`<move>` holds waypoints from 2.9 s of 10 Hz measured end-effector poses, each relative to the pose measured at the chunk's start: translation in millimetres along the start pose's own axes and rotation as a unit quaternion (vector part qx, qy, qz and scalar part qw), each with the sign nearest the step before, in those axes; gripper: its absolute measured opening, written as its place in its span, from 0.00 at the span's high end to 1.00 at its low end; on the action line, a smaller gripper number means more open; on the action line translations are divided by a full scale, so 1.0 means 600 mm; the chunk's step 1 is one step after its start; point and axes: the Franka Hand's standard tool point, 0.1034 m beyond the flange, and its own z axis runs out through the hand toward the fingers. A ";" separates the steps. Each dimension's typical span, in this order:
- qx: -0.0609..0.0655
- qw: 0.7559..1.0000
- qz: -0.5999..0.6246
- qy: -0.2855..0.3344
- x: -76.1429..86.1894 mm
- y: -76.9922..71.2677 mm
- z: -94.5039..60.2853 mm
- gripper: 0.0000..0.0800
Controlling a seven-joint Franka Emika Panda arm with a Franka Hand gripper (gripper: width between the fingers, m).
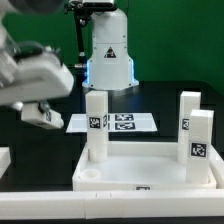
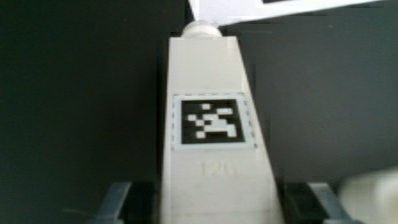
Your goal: Assemble desk
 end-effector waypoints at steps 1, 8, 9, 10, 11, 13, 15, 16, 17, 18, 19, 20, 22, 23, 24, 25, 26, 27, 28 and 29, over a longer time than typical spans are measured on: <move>-0.013 0.999 -0.011 0.044 0.013 -0.017 -0.027 0.64; -0.074 0.943 -0.044 0.323 0.067 -0.113 -0.106 0.64; -0.077 0.932 -0.024 0.353 0.056 -0.131 -0.093 0.64; -0.091 0.919 -0.017 0.383 0.044 -0.132 -0.070 0.64; -0.102 0.915 -0.028 0.388 0.042 -0.123 -0.066 0.64; -0.108 0.909 -0.028 0.400 0.044 -0.119 -0.068 0.64; -0.084 0.915 -0.011 0.393 0.062 -0.158 -0.077 0.64; -0.080 0.914 -0.022 0.398 0.091 -0.182 -0.097 0.64; -0.084 0.906 -0.029 0.413 0.107 -0.196 -0.106 0.64; -0.091 0.899 -0.036 0.426 0.111 -0.209 -0.101 0.64; -0.090 0.902 -0.035 0.421 0.109 -0.204 -0.098 0.64; -0.090 0.902 -0.033 0.421 0.110 -0.201 -0.098 0.64; -0.091 0.902 -0.034 0.420 0.111 -0.202 -0.095 0.64; -0.091 0.903 -0.033 0.420 0.115 -0.205 -0.086 0.64; -0.092 0.903 -0.033 0.419 0.124 -0.205 -0.084 0.64; -0.094 0.903 -0.033 0.419 0.131 -0.203 -0.080 0.64; -0.094 0.903 -0.033 0.419 0.135 -0.205 -0.075 0.64; -0.095 0.904 -0.035 0.416 0.134 -0.209 -0.061 0.64; -0.095 0.905 -0.037 0.413 0.135 -0.212 -0.053 0.64; -0.097 0.904 -0.036 0.414 0.137 -0.210 -0.049 0.64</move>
Offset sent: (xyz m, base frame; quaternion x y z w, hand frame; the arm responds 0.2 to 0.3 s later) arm 0.0000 0.0000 0.0000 0.0000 0.1938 0.0000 0.9810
